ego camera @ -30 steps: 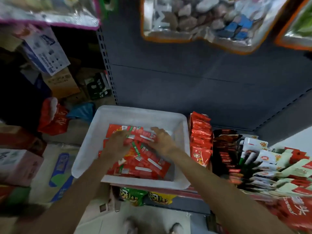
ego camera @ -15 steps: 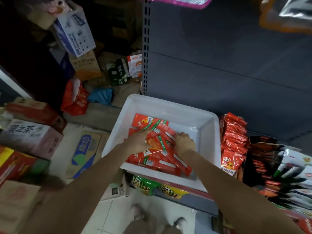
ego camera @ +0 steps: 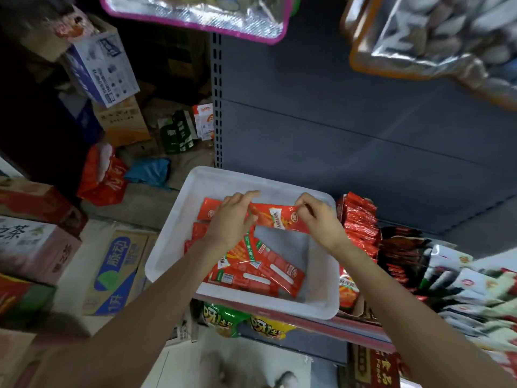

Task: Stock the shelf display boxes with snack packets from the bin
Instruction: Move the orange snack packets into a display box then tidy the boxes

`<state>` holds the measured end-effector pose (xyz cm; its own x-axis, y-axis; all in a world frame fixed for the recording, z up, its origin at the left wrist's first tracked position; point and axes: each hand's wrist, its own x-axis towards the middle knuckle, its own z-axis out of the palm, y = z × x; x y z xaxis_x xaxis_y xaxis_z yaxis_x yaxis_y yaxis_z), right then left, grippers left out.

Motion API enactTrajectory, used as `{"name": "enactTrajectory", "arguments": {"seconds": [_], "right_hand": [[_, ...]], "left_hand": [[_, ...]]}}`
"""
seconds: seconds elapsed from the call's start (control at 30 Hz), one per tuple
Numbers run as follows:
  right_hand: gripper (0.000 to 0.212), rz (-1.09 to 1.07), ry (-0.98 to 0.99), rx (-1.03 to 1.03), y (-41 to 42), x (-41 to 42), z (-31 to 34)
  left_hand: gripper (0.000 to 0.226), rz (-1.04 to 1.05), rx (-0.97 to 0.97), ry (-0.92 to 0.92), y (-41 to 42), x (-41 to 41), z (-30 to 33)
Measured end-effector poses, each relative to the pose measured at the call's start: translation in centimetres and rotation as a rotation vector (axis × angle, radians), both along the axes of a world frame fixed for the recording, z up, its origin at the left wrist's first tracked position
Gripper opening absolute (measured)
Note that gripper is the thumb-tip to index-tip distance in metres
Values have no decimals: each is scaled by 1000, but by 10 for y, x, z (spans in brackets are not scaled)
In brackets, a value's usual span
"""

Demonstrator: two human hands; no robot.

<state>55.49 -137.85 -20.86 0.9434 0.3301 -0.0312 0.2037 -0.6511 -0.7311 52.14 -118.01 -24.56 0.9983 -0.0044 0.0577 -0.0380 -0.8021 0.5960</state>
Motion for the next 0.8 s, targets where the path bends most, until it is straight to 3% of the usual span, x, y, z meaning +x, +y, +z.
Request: {"name": "enactTrajectory", "arguments": {"seconds": [0.07,0.13,0.2,0.3,0.37,0.5,0.57,0.67,0.8], "right_hand": [[20,-71,16,205,-10,-3,14],[10,-176,97,468,-23,-6,24],[9,-228,160,584,-39,-6,26],[3,-272,114,543,-68,-4,25],[13,-328,33,535,-86,-1,31],[8,-403,-242,336,-124,5,47],[2,-394,-339,240,-138,7,53],[12,-343,-415,128,-152,8,58],[17,-277,-476,18,-162,11,58]], "left_hand": [[34,15,-82,-26,-11,7,8],[22,0,-192,2,-23,13,14],[19,3,-274,26,-38,17,16],[22,-25,-348,120,-69,25,14],[27,-8,-387,175,-91,32,14],[32,-97,-275,228,-133,47,18],[45,-157,-216,248,-149,53,16],[62,-202,-136,221,-165,58,8],[54,-154,-142,197,-176,56,10]]}}
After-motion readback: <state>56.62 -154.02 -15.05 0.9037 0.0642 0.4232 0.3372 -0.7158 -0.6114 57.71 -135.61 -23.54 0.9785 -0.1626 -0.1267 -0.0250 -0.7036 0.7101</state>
